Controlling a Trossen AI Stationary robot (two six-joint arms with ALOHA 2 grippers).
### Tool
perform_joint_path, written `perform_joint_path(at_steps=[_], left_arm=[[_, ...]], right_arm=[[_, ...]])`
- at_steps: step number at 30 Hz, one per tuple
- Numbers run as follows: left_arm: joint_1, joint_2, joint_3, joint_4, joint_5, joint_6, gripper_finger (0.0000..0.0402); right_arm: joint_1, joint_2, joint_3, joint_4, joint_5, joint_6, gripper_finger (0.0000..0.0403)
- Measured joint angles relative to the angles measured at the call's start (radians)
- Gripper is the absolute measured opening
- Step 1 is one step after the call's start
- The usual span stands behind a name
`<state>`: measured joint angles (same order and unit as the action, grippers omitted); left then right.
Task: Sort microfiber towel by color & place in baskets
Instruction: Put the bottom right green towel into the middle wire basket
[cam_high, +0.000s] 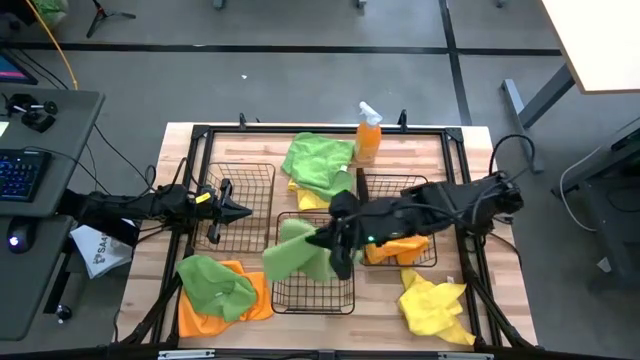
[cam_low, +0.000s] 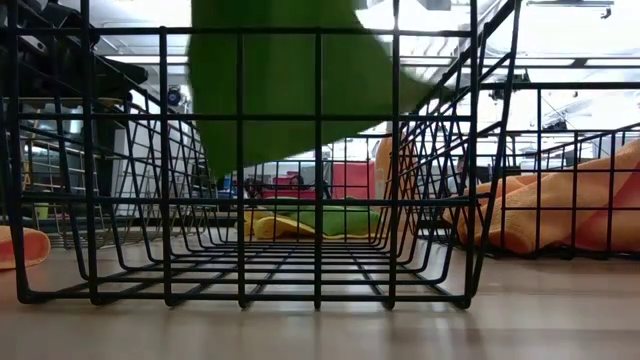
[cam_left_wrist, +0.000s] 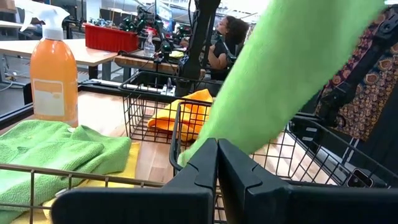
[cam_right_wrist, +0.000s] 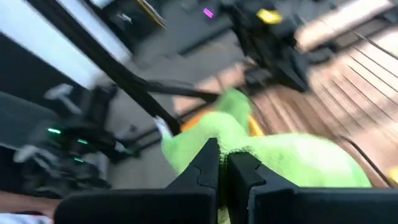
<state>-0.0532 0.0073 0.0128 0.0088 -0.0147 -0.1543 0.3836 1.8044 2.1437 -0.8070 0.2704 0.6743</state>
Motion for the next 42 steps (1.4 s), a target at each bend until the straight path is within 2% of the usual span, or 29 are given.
perform_joint_path(at_steps=[6,10,14,17,24,30,34,42], left_arm=[[0.000,0.000,0.000,0.000,0.000,0.000,0.0001],[0.000,0.000,0.000,0.001,0.000,0.000,0.0001],[0.000,0.000,0.000,0.000,0.000,0.000,0.0001],[0.000,0.000,0.000,0.000,0.000,0.000,0.0001],[0.000,0.000,0.000,0.000,0.000,0.000,0.0001],[0.000,0.000,0.000,0.000,0.000,0.000,0.0001],[0.000,0.000,0.000,0.000,0.000,0.000,0.0001],[0.000,0.000,0.000,0.000,0.000,0.000,0.0001]], right_arm=[[0.023,0.011,0.000,-0.244,0.098,0.111,0.0000],[0.028,0.055,0.000,-0.253,0.138,0.132,0.0000],[0.007,0.144,0.000,-0.197,0.050,0.111,0.0000],[-0.010,0.204,0.000,-0.228,-0.036,0.074,0.0000],[-0.040,0.248,0.000,-0.362,-0.011,0.081,0.0000],[-0.107,0.319,0.000,-0.327,-0.117,0.083,0.0008],[-0.139,0.352,0.000,-0.329,-0.234,0.086,0.0058],[-0.185,0.351,0.049,-0.337,-0.452,0.077,0.0220]])
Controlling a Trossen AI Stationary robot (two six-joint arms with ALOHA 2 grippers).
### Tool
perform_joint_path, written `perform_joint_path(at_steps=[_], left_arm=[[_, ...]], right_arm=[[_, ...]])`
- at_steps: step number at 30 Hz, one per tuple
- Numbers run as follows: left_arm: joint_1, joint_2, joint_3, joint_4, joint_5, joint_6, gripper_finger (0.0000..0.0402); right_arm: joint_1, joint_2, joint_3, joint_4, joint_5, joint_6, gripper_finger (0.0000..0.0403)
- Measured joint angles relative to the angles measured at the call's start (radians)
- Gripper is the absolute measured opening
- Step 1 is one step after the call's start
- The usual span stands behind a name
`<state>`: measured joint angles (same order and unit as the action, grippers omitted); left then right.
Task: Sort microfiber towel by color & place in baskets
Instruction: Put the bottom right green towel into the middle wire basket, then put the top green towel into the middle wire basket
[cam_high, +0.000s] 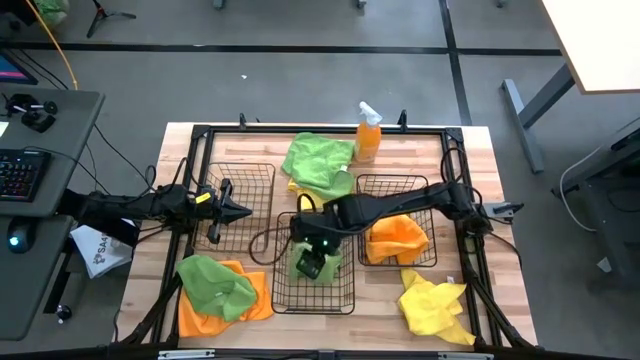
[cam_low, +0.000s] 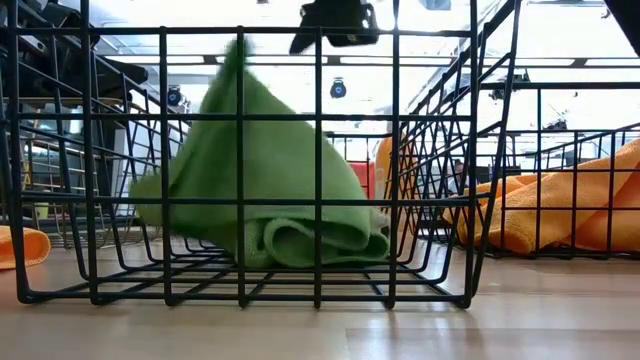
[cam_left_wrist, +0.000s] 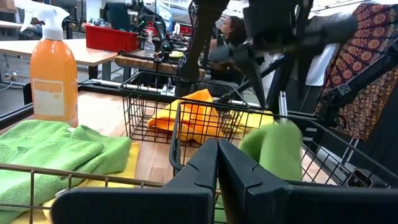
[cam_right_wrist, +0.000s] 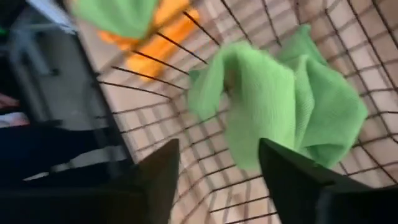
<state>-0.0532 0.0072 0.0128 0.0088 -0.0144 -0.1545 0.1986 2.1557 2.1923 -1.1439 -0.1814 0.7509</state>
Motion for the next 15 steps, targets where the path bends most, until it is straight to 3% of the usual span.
perform_joint_path(at_steps=[3,6,9,15], left_arm=[[0.000,0.000,0.000,0.000,0.000,0.000,0.0001],[0.000,0.000,0.000,0.000,0.000,0.000,0.0001],[0.000,0.000,0.000,0.000,0.000,0.000,0.0001],[0.000,0.000,0.000,0.000,0.000,0.000,0.0001]], right_arm=[[-0.030,-0.004,0.064,-0.005,0.008,-0.008,0.0268],[-0.066,-0.004,0.117,0.001,0.138,-0.048,0.0298],[-0.126,-0.004,0.124,0.007,0.304,-0.080,0.0305],[-0.287,0.087,0.099,0.018,0.345,-0.195,0.0307]])
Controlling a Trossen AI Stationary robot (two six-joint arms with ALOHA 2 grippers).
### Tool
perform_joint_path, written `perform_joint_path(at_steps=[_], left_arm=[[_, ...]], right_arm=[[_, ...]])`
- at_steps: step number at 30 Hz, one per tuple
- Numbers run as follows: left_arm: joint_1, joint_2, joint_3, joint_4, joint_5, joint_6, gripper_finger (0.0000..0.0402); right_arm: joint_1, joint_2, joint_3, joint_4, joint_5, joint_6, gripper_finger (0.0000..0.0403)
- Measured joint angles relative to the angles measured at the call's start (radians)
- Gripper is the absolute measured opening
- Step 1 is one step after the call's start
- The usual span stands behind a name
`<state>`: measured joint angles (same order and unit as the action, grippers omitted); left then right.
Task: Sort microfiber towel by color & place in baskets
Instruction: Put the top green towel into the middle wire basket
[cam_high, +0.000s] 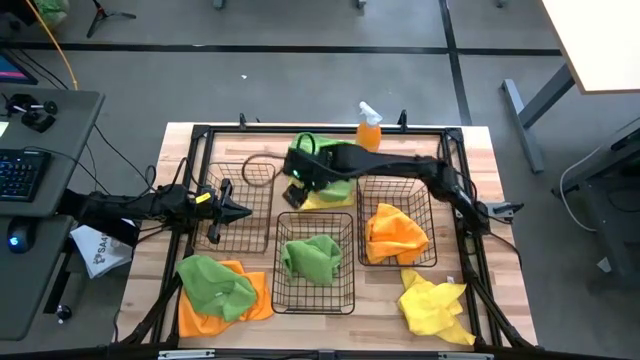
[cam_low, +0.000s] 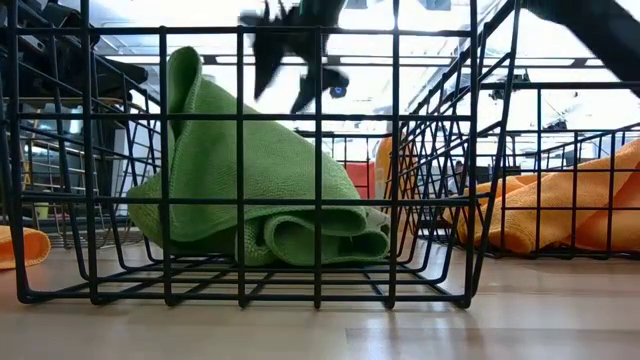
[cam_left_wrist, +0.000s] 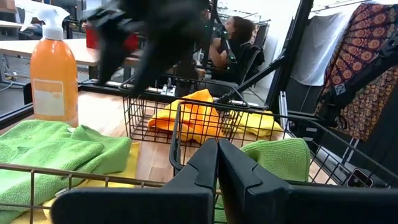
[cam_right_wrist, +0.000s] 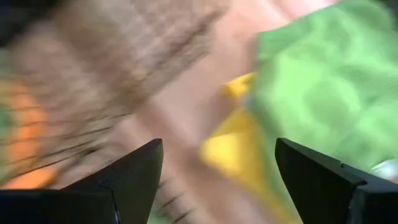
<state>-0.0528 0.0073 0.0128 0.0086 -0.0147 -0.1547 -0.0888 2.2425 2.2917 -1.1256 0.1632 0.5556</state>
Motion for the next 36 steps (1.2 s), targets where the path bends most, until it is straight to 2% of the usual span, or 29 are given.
perform_joint_path(at_steps=[8,14,23,25,27,31,32,34,36], left_arm=[[0.000,0.000,0.000,0.000,0.000,0.000,0.0001],[0.000,0.000,0.000,0.000,0.000,0.000,0.0001],[0.000,0.000,0.000,0.000,0.000,0.000,0.0001],[0.000,0.000,0.000,0.000,0.000,0.000,0.0001],[0.000,0.000,0.000,0.000,0.000,0.000,0.0001],[0.000,0.000,0.000,0.000,0.000,0.000,0.0001],[0.000,0.000,0.000,0.000,0.000,0.000,0.0001],[0.000,0.000,0.000,0.001,0.000,0.000,0.0001],[0.000,0.000,0.000,0.001,0.000,0.000,0.0001]], right_arm=[[-0.123,0.156,-0.001,-0.017,0.103,-0.026,0.0307],[-0.132,0.213,-0.001,-0.007,0.024,-0.106,0.0307],[-0.137,0.258,0.000,0.001,0.024,-0.146,0.0296],[-0.142,0.266,0.000,-0.005,0.024,-0.146,0.0267],[-0.142,0.270,0.000,-0.015,0.028,-0.145,0.0213],[-0.130,0.250,0.011,-0.033,0.029,-0.160,0.0045],[-0.126,0.237,0.030,-0.043,0.037,-0.175,0.0024],[-0.118,0.192,0.065,-0.048,0.061,-0.179,0.0023],[-0.114,0.109,0.043,-0.027,0.070,-0.168,0.0017]])
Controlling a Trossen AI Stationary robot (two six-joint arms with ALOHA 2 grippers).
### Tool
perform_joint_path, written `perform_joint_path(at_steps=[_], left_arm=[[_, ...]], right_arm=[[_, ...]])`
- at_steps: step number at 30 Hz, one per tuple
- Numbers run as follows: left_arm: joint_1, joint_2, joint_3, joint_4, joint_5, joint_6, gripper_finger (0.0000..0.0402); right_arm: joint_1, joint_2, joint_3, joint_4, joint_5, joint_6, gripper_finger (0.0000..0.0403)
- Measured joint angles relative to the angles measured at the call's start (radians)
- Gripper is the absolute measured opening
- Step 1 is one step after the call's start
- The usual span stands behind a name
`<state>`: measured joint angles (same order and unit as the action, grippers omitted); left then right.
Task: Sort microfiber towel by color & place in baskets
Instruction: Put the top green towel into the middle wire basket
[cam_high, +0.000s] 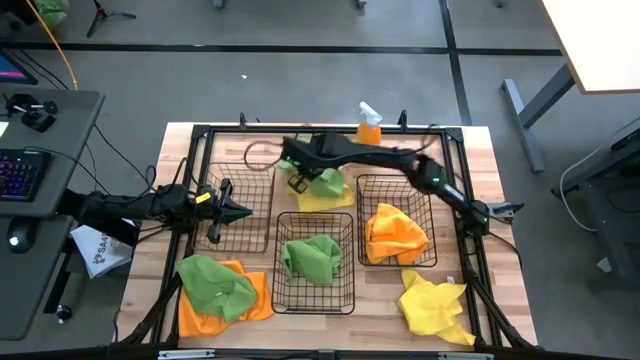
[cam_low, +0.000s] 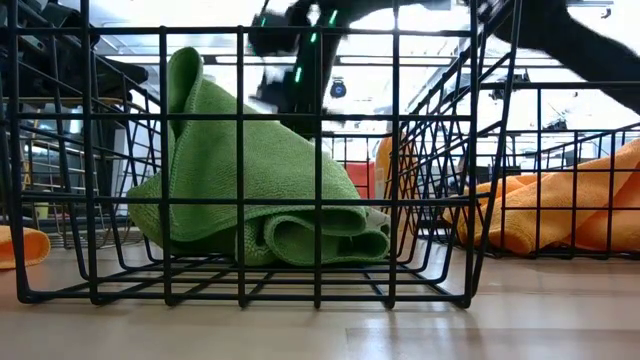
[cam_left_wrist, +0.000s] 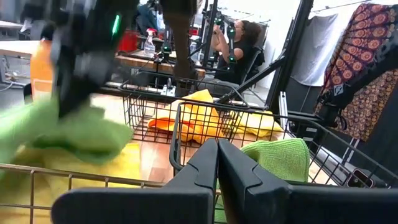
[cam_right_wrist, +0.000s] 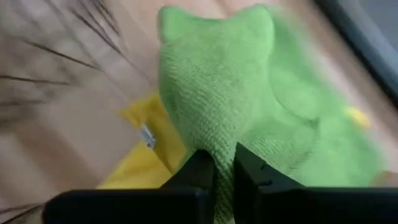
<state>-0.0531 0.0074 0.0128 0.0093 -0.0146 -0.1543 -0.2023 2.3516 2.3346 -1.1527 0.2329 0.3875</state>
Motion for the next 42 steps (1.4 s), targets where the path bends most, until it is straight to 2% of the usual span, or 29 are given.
perform_joint_path(at_steps=[7,11,17,20,23,27,31,36,42], left_arm=[[0.000,0.000,0.000,0.000,0.000,0.000,0.0001],[0.000,0.000,0.000,-0.001,0.000,0.000,0.0001],[0.000,0.000,0.000,-0.001,0.000,0.000,0.0001],[0.000,0.000,0.000,0.000,0.000,0.000,0.0001],[0.000,0.000,0.000,0.000,0.000,0.000,0.0001],[0.000,0.000,0.000,0.000,0.000,0.000,0.0001],[0.000,0.000,0.000,0.000,0.000,0.000,0.0001],[0.000,0.000,0.000,0.000,0.000,0.000,0.0001],[0.000,0.000,0.000,0.000,0.000,0.000,0.0001]], right_arm=[[0.026,-0.261,-0.004,0.111,-0.003,-0.003,0.0007],[0.079,-0.374,-0.004,0.144,-0.083,-0.037,0.0006],[0.246,-0.421,-0.004,0.099,-0.236,-0.053,0.0003],[0.346,-0.405,-0.030,0.053,-0.243,-0.035,0.0003],[0.422,-0.401,-0.115,0.045,-0.242,0.026,0.0002],[0.466,-0.401,-0.267,0.092,-0.243,0.103,0.0002],[0.458,-0.400,-0.442,0.256,-0.302,0.161,0.0001],[0.451,-0.400,-0.626,0.474,-0.449,0.193,0.0001],[0.445,-0.399,-0.720,0.579,-0.465,0.289,0.0008]])
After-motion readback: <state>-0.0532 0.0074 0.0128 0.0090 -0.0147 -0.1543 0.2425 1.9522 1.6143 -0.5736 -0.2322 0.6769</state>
